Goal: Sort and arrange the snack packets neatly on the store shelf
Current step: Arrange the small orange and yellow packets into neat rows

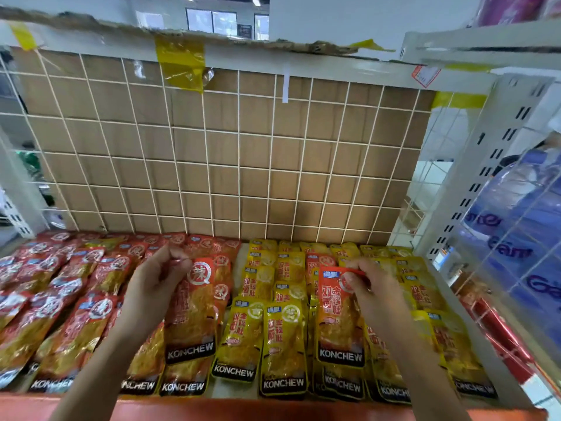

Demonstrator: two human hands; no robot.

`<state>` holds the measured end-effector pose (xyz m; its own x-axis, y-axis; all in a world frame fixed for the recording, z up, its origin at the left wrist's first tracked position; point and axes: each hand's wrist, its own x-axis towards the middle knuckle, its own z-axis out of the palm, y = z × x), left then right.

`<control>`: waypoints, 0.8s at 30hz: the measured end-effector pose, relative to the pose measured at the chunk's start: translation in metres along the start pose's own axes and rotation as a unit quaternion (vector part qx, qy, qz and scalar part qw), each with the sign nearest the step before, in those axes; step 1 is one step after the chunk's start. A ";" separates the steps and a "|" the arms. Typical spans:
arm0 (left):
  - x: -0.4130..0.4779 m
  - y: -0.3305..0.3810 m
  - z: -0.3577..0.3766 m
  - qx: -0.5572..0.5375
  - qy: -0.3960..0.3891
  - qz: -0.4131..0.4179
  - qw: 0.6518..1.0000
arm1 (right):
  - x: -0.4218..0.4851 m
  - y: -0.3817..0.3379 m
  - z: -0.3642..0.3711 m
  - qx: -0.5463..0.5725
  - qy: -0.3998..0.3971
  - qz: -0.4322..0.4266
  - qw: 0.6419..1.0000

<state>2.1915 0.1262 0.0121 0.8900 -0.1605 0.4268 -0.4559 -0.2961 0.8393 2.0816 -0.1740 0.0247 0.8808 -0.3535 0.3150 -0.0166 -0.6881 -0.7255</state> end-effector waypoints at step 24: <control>-0.015 -0.101 -0.195 0.017 0.031 -0.156 0.987 | -0.012 -0.099 0.133 0.067 -0.071 0.075 0.992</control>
<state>2.2260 0.3419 -0.0136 0.9856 0.0008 0.1691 -0.1580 -0.3531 0.9221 2.1359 -0.0175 0.0118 0.9308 -0.3471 0.1150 -0.0985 -0.5410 -0.8352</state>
